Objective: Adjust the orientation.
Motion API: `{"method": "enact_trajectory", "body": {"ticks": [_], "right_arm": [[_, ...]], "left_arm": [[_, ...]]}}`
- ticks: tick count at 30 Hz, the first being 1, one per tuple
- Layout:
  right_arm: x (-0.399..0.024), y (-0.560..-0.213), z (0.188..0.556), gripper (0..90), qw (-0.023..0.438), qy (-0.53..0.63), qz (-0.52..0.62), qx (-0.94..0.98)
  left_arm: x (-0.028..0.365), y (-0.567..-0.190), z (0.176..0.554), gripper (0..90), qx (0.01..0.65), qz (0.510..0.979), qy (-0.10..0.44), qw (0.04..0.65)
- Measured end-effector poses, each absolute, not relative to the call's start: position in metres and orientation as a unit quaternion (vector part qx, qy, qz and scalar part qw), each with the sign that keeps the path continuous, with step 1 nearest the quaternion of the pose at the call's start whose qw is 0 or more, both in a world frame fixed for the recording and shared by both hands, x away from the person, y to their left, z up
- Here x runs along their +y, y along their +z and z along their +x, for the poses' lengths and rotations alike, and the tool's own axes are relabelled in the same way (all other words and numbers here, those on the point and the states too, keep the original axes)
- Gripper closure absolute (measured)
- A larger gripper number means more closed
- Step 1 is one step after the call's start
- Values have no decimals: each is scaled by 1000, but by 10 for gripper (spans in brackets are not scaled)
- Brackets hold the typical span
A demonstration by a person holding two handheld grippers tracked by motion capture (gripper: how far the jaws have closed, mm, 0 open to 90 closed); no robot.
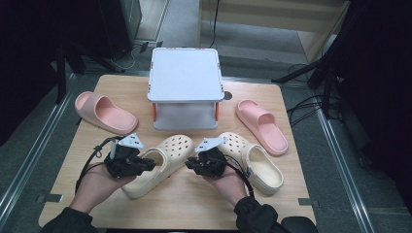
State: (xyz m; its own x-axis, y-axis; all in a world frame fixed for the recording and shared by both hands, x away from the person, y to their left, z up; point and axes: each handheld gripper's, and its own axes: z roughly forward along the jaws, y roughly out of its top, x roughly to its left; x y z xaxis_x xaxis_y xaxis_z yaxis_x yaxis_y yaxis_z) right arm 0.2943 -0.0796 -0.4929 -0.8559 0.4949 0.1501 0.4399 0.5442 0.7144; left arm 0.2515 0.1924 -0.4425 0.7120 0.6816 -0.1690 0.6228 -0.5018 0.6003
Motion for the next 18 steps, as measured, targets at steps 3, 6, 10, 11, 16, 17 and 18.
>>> {"method": "enact_trajectory", "body": {"ticks": [3,6,10,11,16,17,18], "right_arm": [[-75,-496,297,814,32,391,273,878],[-70,-496,299,846,28,392,276,877],[-67,-496,299,867,24,395,277,876],[-66,-497,299,872,20,394,277,876],[-59,-500,293,888,16,389,270,881],[-59,-500,293,888,16,389,270,881],[-58,-500,293,890,15,390,269,881]], "left_arm": [[206,-442,256,841,388,860,50,327],[224,-446,264,858,407,851,62,326],[234,-452,270,859,418,844,69,327],[237,-455,272,858,424,842,68,326],[245,-466,280,865,436,838,54,325],[245,-468,281,865,437,837,57,323],[245,-470,282,866,439,837,53,322]]}}
